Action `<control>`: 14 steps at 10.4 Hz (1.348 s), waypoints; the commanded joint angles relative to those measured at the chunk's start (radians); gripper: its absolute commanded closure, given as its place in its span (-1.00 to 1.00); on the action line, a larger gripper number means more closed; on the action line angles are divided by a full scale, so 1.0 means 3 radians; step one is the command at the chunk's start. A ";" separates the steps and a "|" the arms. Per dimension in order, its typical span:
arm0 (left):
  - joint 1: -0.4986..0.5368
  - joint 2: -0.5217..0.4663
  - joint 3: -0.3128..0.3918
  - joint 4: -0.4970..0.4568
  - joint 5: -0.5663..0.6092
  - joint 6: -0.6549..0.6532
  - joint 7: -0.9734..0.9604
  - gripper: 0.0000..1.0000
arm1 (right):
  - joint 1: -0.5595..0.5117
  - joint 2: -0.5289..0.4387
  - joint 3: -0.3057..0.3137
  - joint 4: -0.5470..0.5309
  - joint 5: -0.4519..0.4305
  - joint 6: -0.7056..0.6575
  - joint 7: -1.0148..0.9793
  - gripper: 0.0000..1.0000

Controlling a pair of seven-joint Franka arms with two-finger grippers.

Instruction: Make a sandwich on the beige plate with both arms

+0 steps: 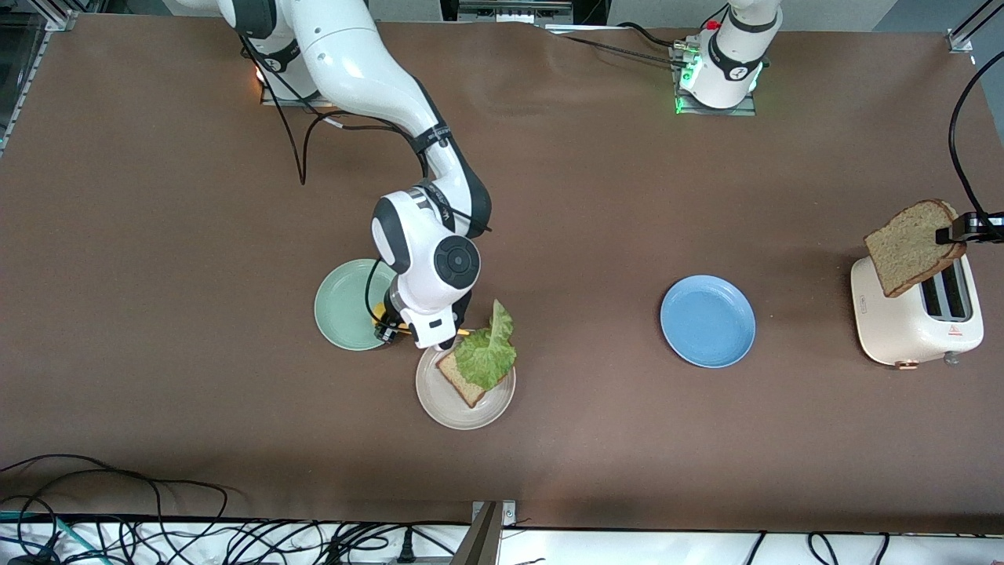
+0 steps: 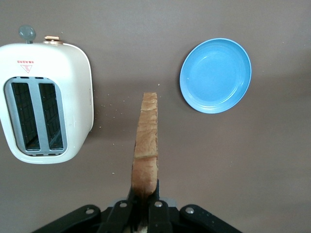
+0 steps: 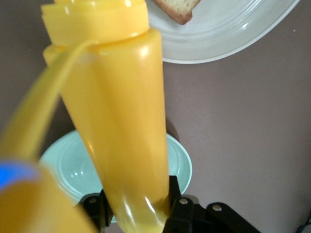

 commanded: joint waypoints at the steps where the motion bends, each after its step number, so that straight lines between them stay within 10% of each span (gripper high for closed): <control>1: -0.0024 -0.0007 -0.0006 0.0021 -0.0106 0.0007 -0.0022 1.00 | -0.0348 -0.0089 0.0458 0.0120 -0.0304 -0.0023 -0.0014 1.00; 6: -0.0086 0.0034 -0.0011 0.0011 -0.0208 0.0008 -0.0155 1.00 | -0.1033 -0.0594 0.1010 -0.0134 -0.0382 0.0003 -0.0422 1.00; 9: -0.0478 0.0116 -0.0011 0.0047 -0.0279 0.0099 -0.0766 1.00 | -0.1748 -0.0897 0.1466 -0.0396 0.0327 0.0054 -0.0794 1.00; 14: -0.1287 0.0366 -0.0011 0.0052 -0.0748 0.1012 -0.2550 1.00 | -0.2438 -0.0934 0.1579 -0.0452 0.1274 -0.0150 -0.1785 1.00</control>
